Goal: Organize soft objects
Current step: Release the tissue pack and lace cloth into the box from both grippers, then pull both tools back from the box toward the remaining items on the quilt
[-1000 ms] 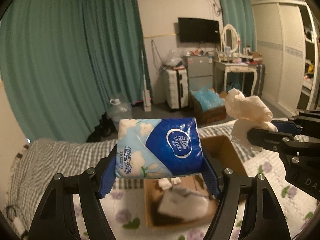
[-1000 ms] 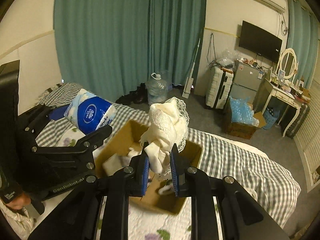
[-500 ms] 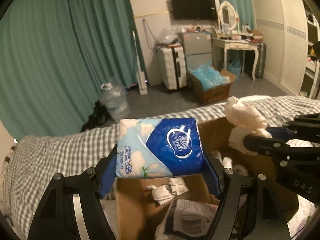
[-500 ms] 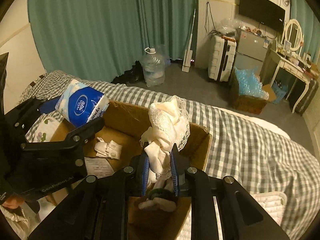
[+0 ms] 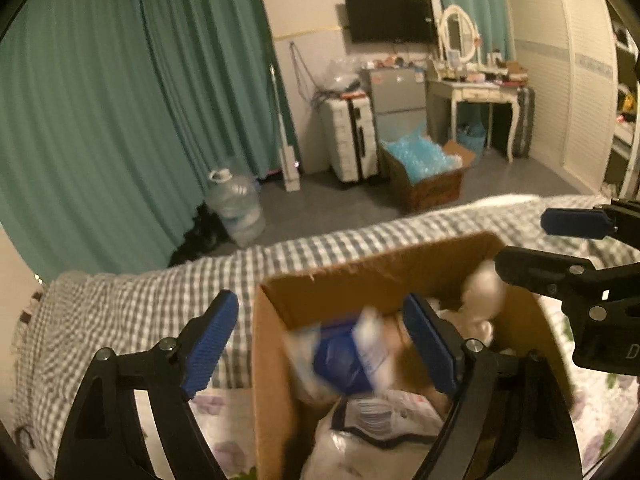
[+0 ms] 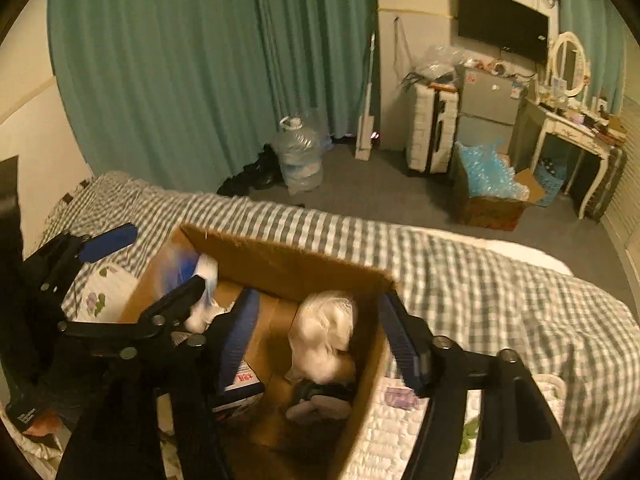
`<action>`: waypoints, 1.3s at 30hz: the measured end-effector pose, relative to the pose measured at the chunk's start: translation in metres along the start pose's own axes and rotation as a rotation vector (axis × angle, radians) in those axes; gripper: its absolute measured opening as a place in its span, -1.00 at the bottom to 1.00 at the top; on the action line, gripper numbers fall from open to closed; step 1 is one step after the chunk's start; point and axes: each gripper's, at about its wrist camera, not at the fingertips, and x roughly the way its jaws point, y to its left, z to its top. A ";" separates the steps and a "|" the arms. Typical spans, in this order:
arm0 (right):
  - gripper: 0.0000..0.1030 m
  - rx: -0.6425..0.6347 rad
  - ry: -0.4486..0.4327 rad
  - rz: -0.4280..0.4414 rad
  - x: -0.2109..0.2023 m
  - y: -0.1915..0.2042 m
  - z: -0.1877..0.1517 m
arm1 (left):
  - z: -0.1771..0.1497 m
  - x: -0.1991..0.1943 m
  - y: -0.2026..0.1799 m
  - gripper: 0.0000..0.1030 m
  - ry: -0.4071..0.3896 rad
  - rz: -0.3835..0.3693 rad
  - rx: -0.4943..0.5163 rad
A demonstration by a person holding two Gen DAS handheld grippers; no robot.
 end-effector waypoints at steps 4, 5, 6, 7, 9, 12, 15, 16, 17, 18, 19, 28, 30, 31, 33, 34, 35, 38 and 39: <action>0.47 0.012 -0.041 -0.033 -0.038 0.001 0.009 | 0.010 -0.032 0.013 0.66 -0.028 -0.003 -0.048; 0.59 0.013 -0.049 -0.041 -0.047 0.002 0.011 | 0.012 -0.044 0.016 0.66 -0.042 -0.006 -0.052; 0.73 0.013 -0.061 -0.052 -0.060 0.004 0.013 | 0.015 -0.058 0.019 0.66 -0.058 -0.014 -0.045; 0.81 0.011 -0.071 -0.059 -0.071 0.007 0.015 | 0.016 -0.069 0.020 0.66 -0.071 -0.005 -0.040; 0.90 0.005 -0.095 -0.088 -0.100 0.013 0.018 | 0.019 -0.097 0.026 0.66 -0.105 0.009 -0.039; 1.00 -0.007 -0.136 -0.121 -0.142 0.025 0.022 | 0.025 -0.145 0.038 0.66 -0.150 0.021 -0.054; 1.00 -0.007 -0.181 -0.125 -0.193 0.036 0.025 | 0.029 -0.195 0.049 0.78 -0.206 0.039 -0.074; 1.00 -0.009 -0.202 -0.118 -0.214 0.042 0.026 | 0.029 -0.212 0.054 1.00 -0.226 0.040 -0.088; 1.00 -0.010 -0.215 -0.115 -0.229 0.046 0.026 | 0.028 -0.232 0.058 1.00 -0.259 0.041 -0.103; 1.00 -0.013 -0.234 -0.118 -0.249 0.051 0.025 | 0.027 -0.247 0.061 1.00 -0.277 0.041 -0.105; 1.00 -0.017 -0.248 -0.123 -0.263 0.057 0.024 | 0.026 -0.258 0.064 1.00 -0.287 0.043 -0.107; 1.00 -0.062 -0.349 -0.132 -0.378 0.097 -0.018 | -0.005 -0.350 0.066 1.00 -0.360 0.081 -0.086; 1.00 -0.064 -0.366 -0.125 -0.394 0.104 -0.028 | -0.019 -0.363 0.065 1.00 -0.362 0.113 -0.092; 1.00 -0.066 -0.373 -0.119 -0.402 0.108 -0.034 | -0.025 -0.367 0.063 1.00 -0.358 0.141 -0.089; 1.00 -0.072 -0.384 -0.110 -0.415 0.116 -0.047 | -0.041 -0.371 0.061 1.00 -0.371 0.163 -0.081; 1.00 -0.076 -0.389 -0.101 -0.418 0.118 -0.052 | -0.048 -0.371 0.059 1.00 -0.376 0.164 -0.080; 1.00 -0.080 -0.389 -0.094 -0.420 0.122 -0.058 | -0.058 -0.369 0.059 1.00 -0.370 0.170 -0.086; 1.00 -0.099 -0.374 -0.084 -0.415 0.133 -0.080 | -0.082 -0.353 0.061 1.00 -0.320 0.145 -0.117; 1.00 -0.106 -0.364 -0.079 -0.410 0.136 -0.088 | -0.092 -0.342 0.063 1.00 -0.298 0.142 -0.127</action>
